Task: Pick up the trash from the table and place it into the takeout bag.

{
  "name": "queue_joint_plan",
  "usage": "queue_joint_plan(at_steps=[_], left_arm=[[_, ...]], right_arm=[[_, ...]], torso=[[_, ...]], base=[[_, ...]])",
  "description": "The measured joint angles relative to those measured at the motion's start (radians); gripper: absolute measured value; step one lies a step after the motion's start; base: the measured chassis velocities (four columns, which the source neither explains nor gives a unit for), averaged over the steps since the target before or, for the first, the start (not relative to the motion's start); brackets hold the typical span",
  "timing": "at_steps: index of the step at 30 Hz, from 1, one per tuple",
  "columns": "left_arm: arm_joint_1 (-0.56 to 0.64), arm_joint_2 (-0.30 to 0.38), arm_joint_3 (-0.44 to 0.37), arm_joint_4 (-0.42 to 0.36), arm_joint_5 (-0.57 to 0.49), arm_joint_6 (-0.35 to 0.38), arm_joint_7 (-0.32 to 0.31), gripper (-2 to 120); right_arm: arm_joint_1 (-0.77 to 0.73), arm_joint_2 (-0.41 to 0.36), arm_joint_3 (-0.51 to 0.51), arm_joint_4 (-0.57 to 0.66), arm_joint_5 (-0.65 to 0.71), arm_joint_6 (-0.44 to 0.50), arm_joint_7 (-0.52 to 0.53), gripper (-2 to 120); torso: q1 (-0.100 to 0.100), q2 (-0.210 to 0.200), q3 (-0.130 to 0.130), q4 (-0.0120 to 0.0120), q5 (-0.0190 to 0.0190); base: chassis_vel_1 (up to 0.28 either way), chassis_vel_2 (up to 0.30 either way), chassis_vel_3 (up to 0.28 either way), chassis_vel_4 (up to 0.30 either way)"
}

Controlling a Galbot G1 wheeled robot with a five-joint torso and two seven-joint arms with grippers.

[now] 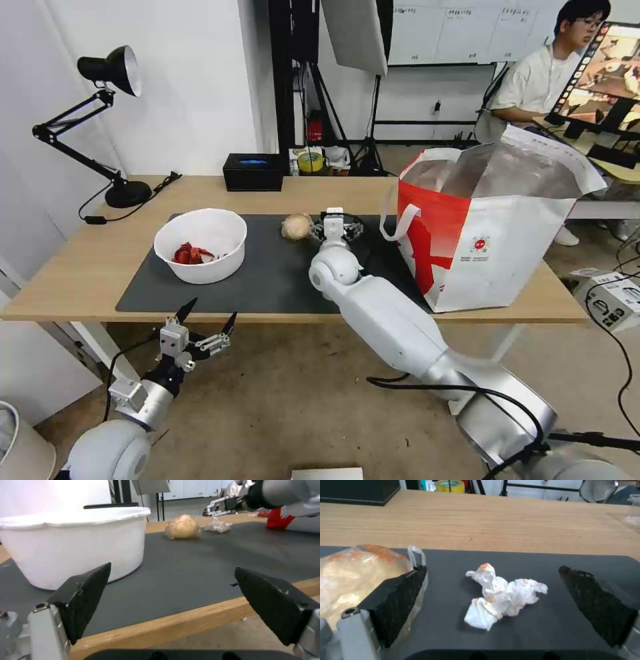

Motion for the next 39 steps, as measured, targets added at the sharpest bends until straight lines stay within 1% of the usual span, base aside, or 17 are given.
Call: queue_joint_plan(at_steps=[3, 7, 12, 18, 39], left_arm=[[-0.001, 0.000, 0.000, -0.001, 0.000, -0.001, 0.000, 100], [-0.002, 0.000, -0.001, -0.003, 0.000, -0.002, 0.001, 100], [-0.003, 0.000, -0.001, -0.004, 0.000, -0.002, 0.002, 100], [-0.005, -0.004, 0.002, -0.006, 0.002, -0.003, 0.002, 100], [0.004, -0.019, 0.005, -0.014, 0.014, -0.003, 0.002, 100]], right_arm=[[0.022, 0.028, 0.014, -0.049, -0.002, 0.000, 0.000, 100], [0.041, 0.037, 0.018, -0.080, 0.000, 0.000, -0.001, 100], [0.056, 0.038, 0.021, -0.116, 0.005, 0.000, -0.008, 100], [0.066, 0.031, 0.020, -0.157, 0.006, 0.000, -0.041, 100], [0.079, 0.023, -0.005, -0.225, 0.016, -0.007, -0.119, 100]], torso=[[0.000, 0.000, 0.000, 0.0000, 0.0000], [0.000, 0.000, 0.000, 0.0000, 0.0000], [0.000, 0.000, 0.000, -0.0001, 0.0000], [0.000, 0.000, 0.000, -0.0002, 0.0001], [0.000, 0.000, 0.000, -0.0001, 0.0001]], base=[[0.000, 0.000, 0.000, 0.000], [0.000, 0.000, 0.000, 0.000], [0.000, 0.000, 0.000, 0.000], [0.000, 0.000, 0.000, 0.000], [0.000, 0.000, 0.000, 0.000]])
